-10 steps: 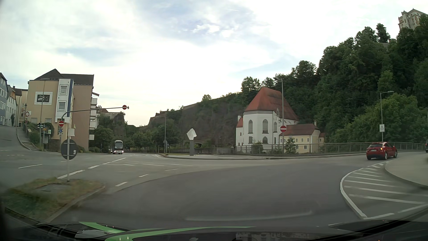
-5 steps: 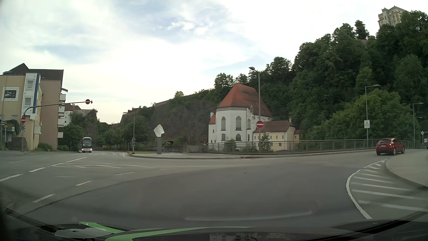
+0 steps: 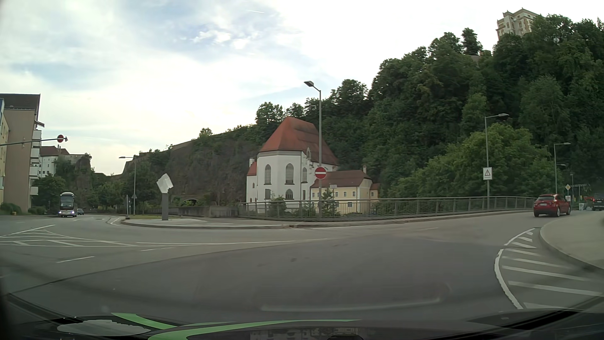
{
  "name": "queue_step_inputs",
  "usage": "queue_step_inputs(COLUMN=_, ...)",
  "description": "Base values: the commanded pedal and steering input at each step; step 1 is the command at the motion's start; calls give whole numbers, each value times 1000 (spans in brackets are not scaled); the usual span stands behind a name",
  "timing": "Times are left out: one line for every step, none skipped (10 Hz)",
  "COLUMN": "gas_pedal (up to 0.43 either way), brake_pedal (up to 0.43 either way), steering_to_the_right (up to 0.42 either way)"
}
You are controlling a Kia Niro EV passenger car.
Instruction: Follow the waypoints while adhering to traffic rules and regulations
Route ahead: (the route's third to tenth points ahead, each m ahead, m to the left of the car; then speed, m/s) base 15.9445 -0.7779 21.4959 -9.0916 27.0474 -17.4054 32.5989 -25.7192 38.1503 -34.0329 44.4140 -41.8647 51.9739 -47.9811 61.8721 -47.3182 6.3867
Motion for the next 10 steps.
queue_step_inputs(gas_pedal=157, brake_pedal=0, steering_to_the_right=181)
queue_step_inputs(gas_pedal=157, brake_pedal=0, steering_to_the_right=181)
queue_step_inputs(gas_pedal=157, brake_pedal=0, steering_to_the_right=181)
queue_step_inputs(gas_pedal=157, brake_pedal=0, steering_to_the_right=182)
queue_step_inputs(gas_pedal=157, brake_pedal=0, steering_to_the_right=188)
queue_step_inputs(gas_pedal=157, brake_pedal=0, steering_to_the_right=190)
queue_step_inputs(gas_pedal=157, brake_pedal=0, steering_to_the_right=192)
queue_step_inputs(gas_pedal=157, brake_pedal=0, steering_to_the_right=194)
queue_step_inputs(gas_pedal=157, brake_pedal=0, steering_to_the_right=198)
queue_step_inputs(gas_pedal=157, brake_pedal=0, steering_to_the_right=202)
